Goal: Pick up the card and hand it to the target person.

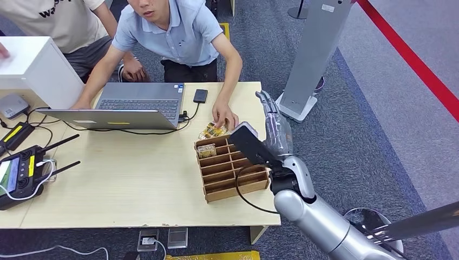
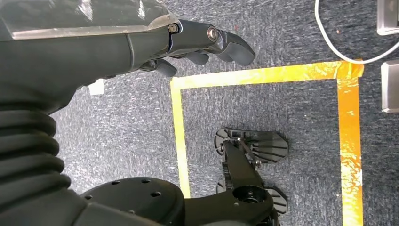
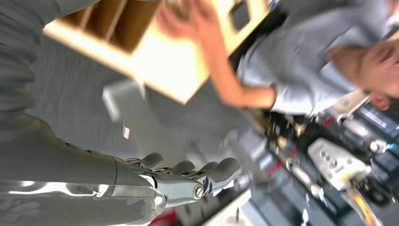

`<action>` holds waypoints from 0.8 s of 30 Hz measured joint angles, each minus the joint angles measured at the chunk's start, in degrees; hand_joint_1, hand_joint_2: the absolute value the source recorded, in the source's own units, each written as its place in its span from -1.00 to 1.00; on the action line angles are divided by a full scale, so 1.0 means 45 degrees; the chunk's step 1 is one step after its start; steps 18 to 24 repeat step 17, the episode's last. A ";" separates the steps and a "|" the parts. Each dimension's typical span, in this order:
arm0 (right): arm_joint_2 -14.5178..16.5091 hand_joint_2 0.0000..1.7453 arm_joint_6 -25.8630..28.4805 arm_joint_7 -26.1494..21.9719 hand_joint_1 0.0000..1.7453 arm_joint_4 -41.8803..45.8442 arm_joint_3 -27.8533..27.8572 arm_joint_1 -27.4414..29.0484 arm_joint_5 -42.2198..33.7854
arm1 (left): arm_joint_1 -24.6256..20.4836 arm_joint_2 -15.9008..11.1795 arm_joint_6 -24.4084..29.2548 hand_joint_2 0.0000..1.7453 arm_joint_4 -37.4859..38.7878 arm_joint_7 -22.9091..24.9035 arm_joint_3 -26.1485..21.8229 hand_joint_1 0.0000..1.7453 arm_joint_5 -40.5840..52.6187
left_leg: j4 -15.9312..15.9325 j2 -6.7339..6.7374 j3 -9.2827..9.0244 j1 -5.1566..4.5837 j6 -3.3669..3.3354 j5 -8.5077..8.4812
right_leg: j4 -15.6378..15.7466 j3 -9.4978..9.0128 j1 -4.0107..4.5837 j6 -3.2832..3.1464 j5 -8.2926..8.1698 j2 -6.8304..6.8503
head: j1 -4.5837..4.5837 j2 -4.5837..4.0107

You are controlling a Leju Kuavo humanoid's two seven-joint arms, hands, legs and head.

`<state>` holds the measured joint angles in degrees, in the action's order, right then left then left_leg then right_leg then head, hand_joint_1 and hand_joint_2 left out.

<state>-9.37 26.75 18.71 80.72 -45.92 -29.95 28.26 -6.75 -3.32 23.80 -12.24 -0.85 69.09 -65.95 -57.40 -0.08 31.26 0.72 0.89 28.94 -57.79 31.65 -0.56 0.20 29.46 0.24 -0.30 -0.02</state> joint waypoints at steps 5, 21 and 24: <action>-0.0567 1.00 0.0000 -0.0840 -1.00 0.1576 0.0349 0.1154 -0.2989 | 0.0107 -0.0044 0.0085 -1.00 0.0000 0.0000 0.0000 -1.00 -0.0131 | 0.0000 0.0000 0.0002 -0.0001 -0.0001 0.0001 | 0.0003 0.0002 -0.0001 0.0001 0.0001 0.0000 | -0.0012 0.0000; -0.1736 1.00 -0.1572 -0.1581 -1.00 0.3810 0.1218 0.3832 -0.7249 | 0.0120 -0.0134 0.0074 -1.00 0.0000 0.0036 0.0000 -1.00 -0.0204 | 0.0000 0.0000 -0.0001 0.0000 -0.0001 0.0002 | 0.0006 -0.0002 0.0000 0.0001 0.0001 -0.0001 | 0.0004 0.0000; -0.1736 1.00 -0.1572 -0.1581 -1.00 0.3810 0.1218 0.3832 -0.7249 | 0.0120 -0.0134 0.0074 -1.00 0.0000 0.0036 0.0000 -1.00 -0.0204 | 0.0000 0.0000 -0.0001 0.0000 -0.0001 0.0002 | 0.0006 -0.0002 0.0000 0.0001 0.0001 -0.0001 | 0.0004 0.0000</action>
